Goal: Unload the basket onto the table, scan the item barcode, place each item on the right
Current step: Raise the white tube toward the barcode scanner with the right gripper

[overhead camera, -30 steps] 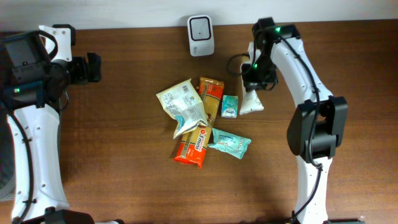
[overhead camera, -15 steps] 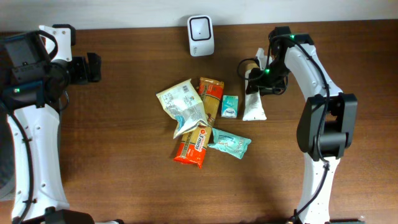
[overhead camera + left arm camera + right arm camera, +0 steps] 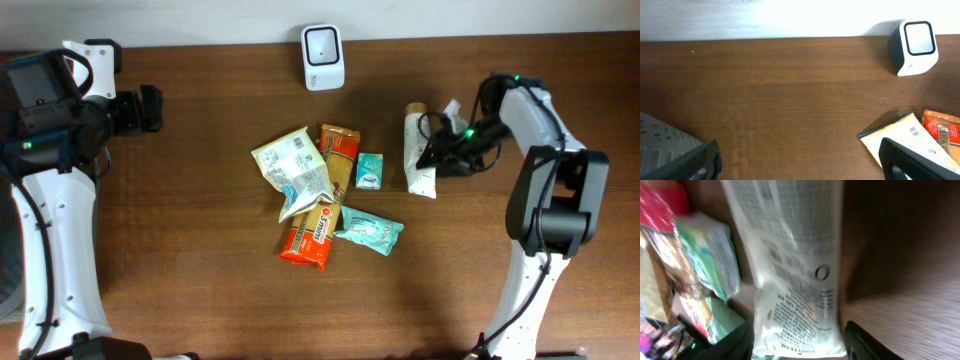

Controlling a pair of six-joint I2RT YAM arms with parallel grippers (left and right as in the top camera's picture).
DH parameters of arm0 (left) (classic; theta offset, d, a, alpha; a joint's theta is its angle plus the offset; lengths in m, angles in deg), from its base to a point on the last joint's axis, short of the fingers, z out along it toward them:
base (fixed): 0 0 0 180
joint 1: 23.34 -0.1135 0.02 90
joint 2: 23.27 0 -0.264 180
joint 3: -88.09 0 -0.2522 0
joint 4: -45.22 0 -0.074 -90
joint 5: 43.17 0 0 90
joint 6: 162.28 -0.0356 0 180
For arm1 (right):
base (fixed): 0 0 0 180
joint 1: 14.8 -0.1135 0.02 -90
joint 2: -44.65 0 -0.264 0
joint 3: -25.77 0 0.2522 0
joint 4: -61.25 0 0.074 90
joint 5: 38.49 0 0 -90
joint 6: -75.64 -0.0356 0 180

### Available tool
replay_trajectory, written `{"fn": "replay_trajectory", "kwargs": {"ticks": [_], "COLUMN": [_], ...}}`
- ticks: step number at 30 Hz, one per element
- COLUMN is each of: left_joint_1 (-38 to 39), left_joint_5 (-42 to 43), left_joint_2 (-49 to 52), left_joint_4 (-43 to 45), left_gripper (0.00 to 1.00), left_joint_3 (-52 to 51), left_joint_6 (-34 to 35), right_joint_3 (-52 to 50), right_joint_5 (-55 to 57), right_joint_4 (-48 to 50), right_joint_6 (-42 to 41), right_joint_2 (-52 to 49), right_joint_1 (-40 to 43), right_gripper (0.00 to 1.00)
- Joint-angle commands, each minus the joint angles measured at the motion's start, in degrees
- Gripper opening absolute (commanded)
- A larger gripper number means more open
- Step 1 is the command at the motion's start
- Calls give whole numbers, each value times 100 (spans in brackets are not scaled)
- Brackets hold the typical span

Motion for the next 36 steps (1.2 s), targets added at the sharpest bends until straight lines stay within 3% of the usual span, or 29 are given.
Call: {"fn": "replay_trajectory", "kwargs": {"ticks": [1, 4, 7, 8, 10, 11, 20, 24, 29, 36], "left_joint_1": [-17, -20, -20, -17, -20, -17, -20, -20, -17, -20], "left_joint_5": [63, 66, 63, 63, 63, 63, 63, 66, 63, 66], "left_joint_2": [-72, -72, -72, -72, -72, -72, -72, -72, -72, -72], "left_joint_4": [-4, -7, -7, -4, -7, -7, -7, -4, -7, -4], "left_gripper": [99, 99, 99, 99, 99, 99, 99, 99, 99, 99], "left_joint_3": [22, 22, 22, 20, 22, 22, 22, 22, 22, 22], "left_joint_6": [52, 52, 52, 52, 52, 52, 52, 52, 52, 52], "right_joint_3": [-640, -973, -1117, -1128, -1123, -1119, 177, 732, 807, 807], "right_joint_5": [-446, -566, -592, -590, -586, -581, 33, 101, 76, -284], "right_joint_4": [382, 643, 887, 994, 1239, 1364, 645, 426, 358, 236], "right_joint_6": [105, 92, -57, -173, -483, -673, -811, -437, 238, 568], "right_joint_2": [107, 107, 107, 109, 109, 109, 804, 1353, 1834, 2267], "right_joint_1": [-68, -61, -63, -66, -66, -63, -372, -866, -1628, -2249], "right_gripper": [57, 54, 41, 33, 6, 4, 4, 4, 4, 4]}}
